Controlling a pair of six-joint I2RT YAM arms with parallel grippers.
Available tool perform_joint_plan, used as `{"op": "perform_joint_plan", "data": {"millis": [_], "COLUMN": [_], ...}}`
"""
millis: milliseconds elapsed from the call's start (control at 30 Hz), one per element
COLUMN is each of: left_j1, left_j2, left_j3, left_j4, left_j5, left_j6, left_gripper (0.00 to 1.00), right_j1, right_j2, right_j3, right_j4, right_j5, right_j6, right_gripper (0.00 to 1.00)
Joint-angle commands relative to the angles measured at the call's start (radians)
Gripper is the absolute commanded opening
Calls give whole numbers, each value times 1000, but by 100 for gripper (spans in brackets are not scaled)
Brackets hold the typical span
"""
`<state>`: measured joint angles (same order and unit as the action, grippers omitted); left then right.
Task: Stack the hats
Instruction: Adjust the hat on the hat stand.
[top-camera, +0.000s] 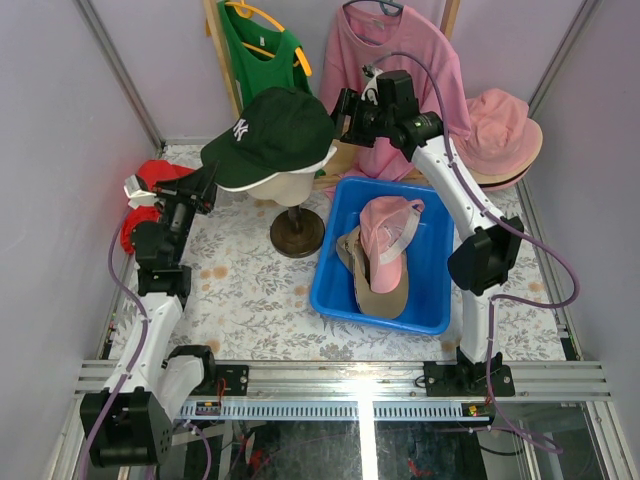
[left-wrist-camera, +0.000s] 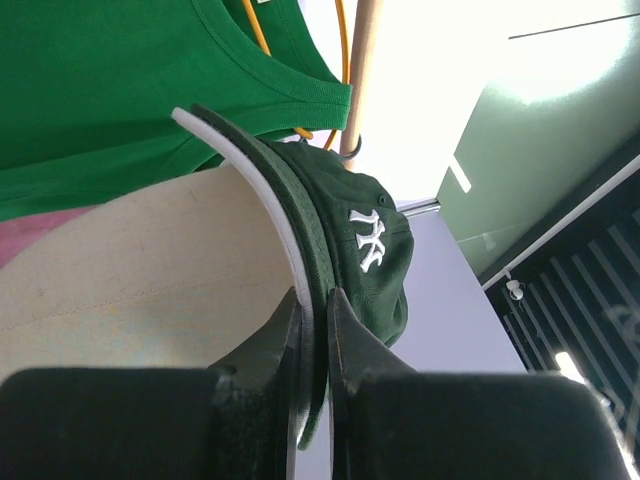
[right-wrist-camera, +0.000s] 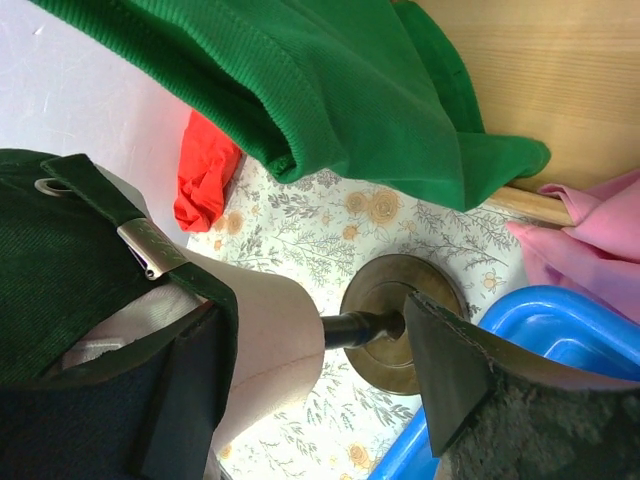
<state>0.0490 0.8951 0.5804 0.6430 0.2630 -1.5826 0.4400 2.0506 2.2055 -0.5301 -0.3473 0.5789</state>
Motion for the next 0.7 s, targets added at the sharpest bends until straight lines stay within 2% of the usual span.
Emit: {"op": "perform_joint_plan", "data": {"millis": [0,433,667], "left_j1": [24,27,26], "left_j2": [52,44,43], "left_j3": [-31,-10,28], "left_j4": [-271,-268,-267], "left_j5": [54,49,49], "left_j6": [101,70,67], "left_gripper": [6,36,45], "right_j1": [-30,-74,-78], "right_j2": [-3,-109,-113], "right_j3": [0,-36,-42], "right_j4": [-89,44,37], "right_j5": [83,44,33], "right_j6": [-25,79,80], "right_gripper": [75,78,78]}}
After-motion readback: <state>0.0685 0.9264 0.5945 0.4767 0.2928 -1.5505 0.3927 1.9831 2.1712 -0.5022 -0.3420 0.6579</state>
